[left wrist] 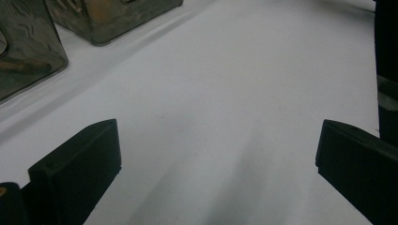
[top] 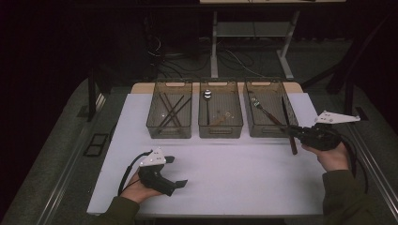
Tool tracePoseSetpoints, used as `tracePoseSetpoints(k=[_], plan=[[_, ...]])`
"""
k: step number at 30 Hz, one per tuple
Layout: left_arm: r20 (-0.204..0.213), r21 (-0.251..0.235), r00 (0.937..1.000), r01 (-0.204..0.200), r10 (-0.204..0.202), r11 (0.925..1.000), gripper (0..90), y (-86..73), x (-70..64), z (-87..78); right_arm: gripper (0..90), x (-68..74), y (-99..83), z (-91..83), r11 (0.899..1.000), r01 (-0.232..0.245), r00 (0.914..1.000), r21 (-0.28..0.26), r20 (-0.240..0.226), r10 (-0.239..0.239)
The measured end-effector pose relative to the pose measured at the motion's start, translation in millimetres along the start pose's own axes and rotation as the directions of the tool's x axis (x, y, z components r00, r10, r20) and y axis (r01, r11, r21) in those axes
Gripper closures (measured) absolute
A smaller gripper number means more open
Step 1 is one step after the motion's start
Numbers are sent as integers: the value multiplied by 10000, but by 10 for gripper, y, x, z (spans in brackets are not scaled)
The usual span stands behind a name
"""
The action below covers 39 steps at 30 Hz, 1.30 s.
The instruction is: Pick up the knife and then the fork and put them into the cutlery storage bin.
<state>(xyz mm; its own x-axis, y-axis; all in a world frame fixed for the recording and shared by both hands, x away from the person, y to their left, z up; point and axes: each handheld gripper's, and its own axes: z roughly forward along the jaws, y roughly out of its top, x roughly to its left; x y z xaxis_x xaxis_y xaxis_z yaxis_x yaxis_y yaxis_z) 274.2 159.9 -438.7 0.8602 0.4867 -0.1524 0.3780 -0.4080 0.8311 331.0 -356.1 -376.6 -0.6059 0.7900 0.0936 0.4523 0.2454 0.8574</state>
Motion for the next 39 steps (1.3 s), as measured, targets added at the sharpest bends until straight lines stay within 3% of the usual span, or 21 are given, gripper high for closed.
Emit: tracePoseSetpoints(k=[6, 12, 25, 31, 39], plan=[[15, 25, 10000, 50, -50, 10000, 0, 1, 0, 9, 767, -1, 105, -52, 9985, 35, 9986, -545, 532, -6], [23, 13, 9999, 124, -124, 9999, 0, 0, -10, 24, 767, -31, 250, -50, 9963, -129, 9971, -852, 740, 192], [62, -33, 9999, 105, -104, 9999, 0, 4, -19, 19, 767, -137, 737, 180, 9928, -556, 9876, -1062, 1406, 703], [86, -113, 9999, 123, -122, 9999, 0, 7, -22, 16, 767, -231, 832, 411, 9931, -859, 9795, -800, 1757, 989], [157, -148, 9998, 129, -127, 9998, 0, 12, -23, 9, 767, -360, 720, 734, 9891, -1471, 9685, -112, 2016, 1463]])
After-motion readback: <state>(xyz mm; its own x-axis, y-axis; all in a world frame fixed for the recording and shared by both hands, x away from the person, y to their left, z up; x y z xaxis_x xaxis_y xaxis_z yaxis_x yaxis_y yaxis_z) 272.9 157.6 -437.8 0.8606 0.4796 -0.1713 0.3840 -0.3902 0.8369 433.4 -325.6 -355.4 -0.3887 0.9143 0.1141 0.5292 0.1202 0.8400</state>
